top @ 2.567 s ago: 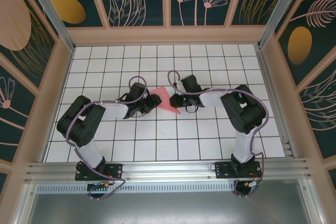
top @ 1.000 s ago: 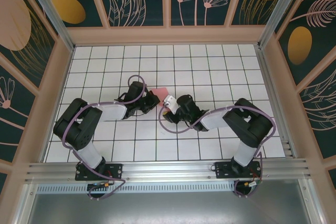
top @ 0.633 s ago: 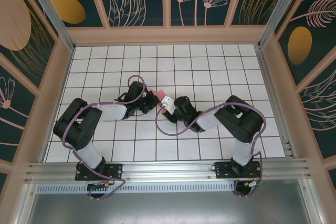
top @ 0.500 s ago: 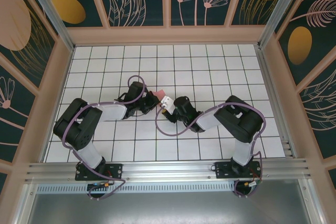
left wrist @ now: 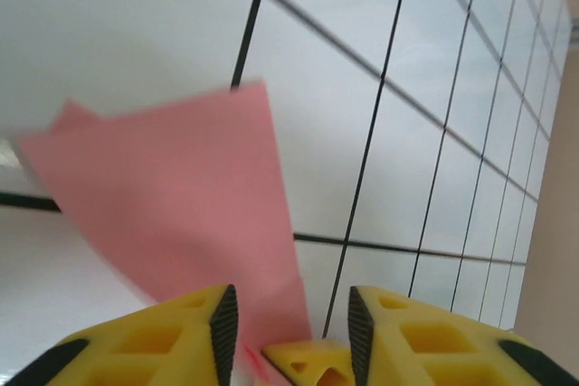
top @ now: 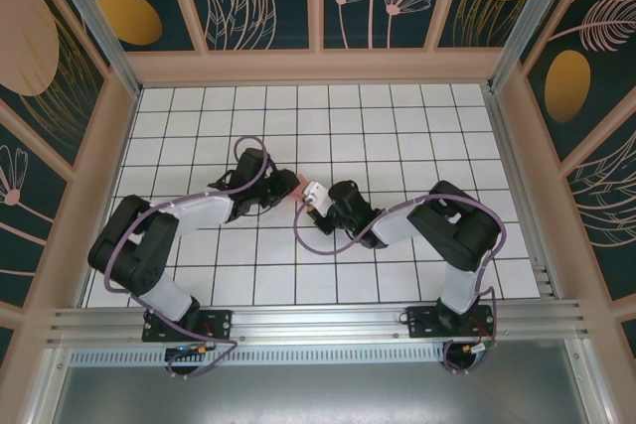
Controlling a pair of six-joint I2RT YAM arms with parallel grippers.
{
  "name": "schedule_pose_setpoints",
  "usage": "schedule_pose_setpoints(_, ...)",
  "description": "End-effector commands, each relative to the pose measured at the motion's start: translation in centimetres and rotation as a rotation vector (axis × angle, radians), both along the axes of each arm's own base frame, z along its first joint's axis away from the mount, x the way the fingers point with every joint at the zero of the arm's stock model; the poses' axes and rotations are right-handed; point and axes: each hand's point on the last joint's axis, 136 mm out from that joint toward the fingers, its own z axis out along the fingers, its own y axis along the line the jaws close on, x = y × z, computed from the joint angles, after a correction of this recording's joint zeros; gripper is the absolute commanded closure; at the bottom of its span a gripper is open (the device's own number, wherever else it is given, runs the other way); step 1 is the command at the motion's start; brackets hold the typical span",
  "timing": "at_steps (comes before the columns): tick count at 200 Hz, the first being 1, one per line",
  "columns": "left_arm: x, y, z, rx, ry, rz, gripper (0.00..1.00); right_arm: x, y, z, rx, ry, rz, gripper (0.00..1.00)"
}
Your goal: Fold a paper plane with a square sheet of paper (pick it up from the middle)
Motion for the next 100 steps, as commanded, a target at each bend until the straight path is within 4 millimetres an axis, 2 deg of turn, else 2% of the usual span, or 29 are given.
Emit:
schedule_pose_setpoints(1, 0.7, 2.4, 1.3, 0.053, -0.043, 0.051, 0.55, -0.5, 0.7, 1.9, 0.097, 0.116, 0.010, 0.91)
schedule_pose_setpoints(28, 0.6, 3.3, 2.2, 0.049, -0.083, 0.071, 0.51, -0.9, 1.1, 2.2, 0.148, 0.240, 0.000, 0.91)
schedule_pose_setpoints(71, -0.4, 2.3, 2.8, -0.036, -0.156, 0.007, 0.50, -1.1, 1.7, 2.8, 0.239, 0.397, -0.019, 0.91)
schedule_pose_setpoints(100, -1.3, 1.6, 2.7, -0.091, -0.193, -0.042, 0.53, -1.2, 2.1, 3.0, 0.298, 0.491, -0.025, 0.91)
